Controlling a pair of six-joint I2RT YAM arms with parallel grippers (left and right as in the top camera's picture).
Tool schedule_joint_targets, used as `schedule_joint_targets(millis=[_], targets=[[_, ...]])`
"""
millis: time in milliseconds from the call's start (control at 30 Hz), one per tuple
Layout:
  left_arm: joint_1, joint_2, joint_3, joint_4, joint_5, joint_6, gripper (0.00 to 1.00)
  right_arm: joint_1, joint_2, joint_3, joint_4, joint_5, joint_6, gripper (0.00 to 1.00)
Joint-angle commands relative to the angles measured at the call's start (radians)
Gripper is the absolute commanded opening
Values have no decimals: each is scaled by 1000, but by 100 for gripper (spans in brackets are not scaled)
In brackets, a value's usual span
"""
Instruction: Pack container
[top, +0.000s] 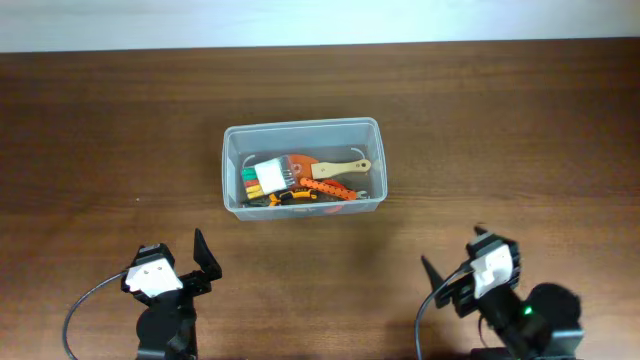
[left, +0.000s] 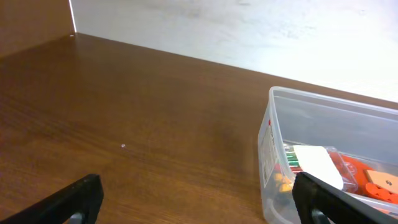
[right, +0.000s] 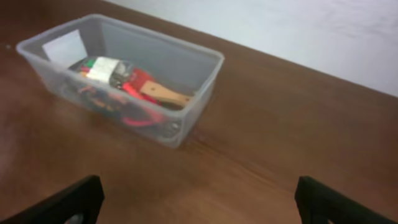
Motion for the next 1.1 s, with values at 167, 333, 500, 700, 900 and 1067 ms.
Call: schedule_joint_targets(millis=[167,333,500,700,900,1067], targets=[[-4,-5,-4,-1,-3,9,99,-6,-143,-179,15,-47,-7,98],[-4,-5,-4,-1,-4,9,99,-6,-143,-198,14,-34,-7,98],[-4,-5,-4,-1,-4,9,99,-6,-143,-203,14,-9,-7,98],[-4,-5,-4,-1,-4,9,99,-6,-143,-233,14,-9,-7,98],[-4,-5,-4,-1,-3,9,99,-6,-143,-233,14,-9,-7,98],[-4,-5,-4,-1,-3,9,99,-6,-143,-233,14,-9,-7,98]])
